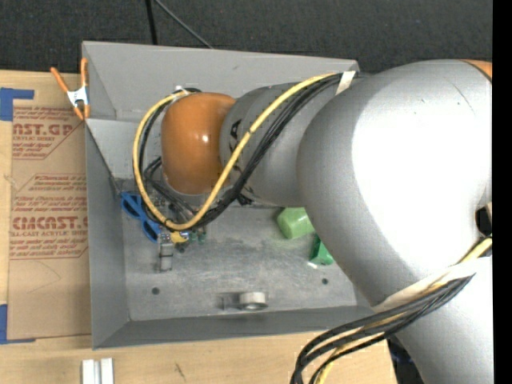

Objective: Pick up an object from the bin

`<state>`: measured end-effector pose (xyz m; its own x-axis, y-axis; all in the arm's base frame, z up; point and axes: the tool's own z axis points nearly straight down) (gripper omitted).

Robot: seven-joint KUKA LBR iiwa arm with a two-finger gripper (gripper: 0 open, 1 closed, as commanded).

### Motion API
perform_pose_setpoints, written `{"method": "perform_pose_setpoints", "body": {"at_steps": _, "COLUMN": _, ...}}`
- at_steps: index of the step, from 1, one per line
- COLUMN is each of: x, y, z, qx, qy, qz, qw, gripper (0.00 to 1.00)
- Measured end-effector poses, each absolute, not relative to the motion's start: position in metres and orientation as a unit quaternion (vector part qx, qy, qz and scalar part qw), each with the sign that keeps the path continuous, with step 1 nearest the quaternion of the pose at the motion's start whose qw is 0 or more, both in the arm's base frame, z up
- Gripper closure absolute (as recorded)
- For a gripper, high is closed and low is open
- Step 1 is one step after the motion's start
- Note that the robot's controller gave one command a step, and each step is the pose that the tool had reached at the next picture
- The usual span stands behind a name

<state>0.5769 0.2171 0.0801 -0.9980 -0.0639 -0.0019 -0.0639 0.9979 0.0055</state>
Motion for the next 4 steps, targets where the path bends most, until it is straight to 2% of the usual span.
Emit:
{"method": "perform_pose_setpoints", "body": {"at_steps": 1, "x": 0.578, "y": 0.211, "z": 0.080, "qx": -0.028, "qy": 1.000, "qz": 0.001, "qw": 0.001, "gripper": 1.00}}
{"method": "perform_pose_setpoints", "body": {"at_steps": 2, "x": 0.588, "y": 0.194, "z": 0.165, "qx": -0.028, "qy": 1.000, "qz": 0.001, "qw": 0.005, "gripper": 1.00}}
{"method": "perform_pose_setpoints", "body": {"at_steps": 3, "x": 0.586, "y": 0.195, "z": 0.160, "qx": -0.028, "qy": 1.000, "qz": 0.001, "qw": 0.001, "gripper": 0.00}}
{"method": "perform_pose_setpoints", "body": {"at_steps": 4, "x": 0.579, "y": 0.181, "z": 0.077, "qx": -0.004, "qy": 1.000, "qz": -0.001, "qw": -0.003, "gripper": 0.00}}
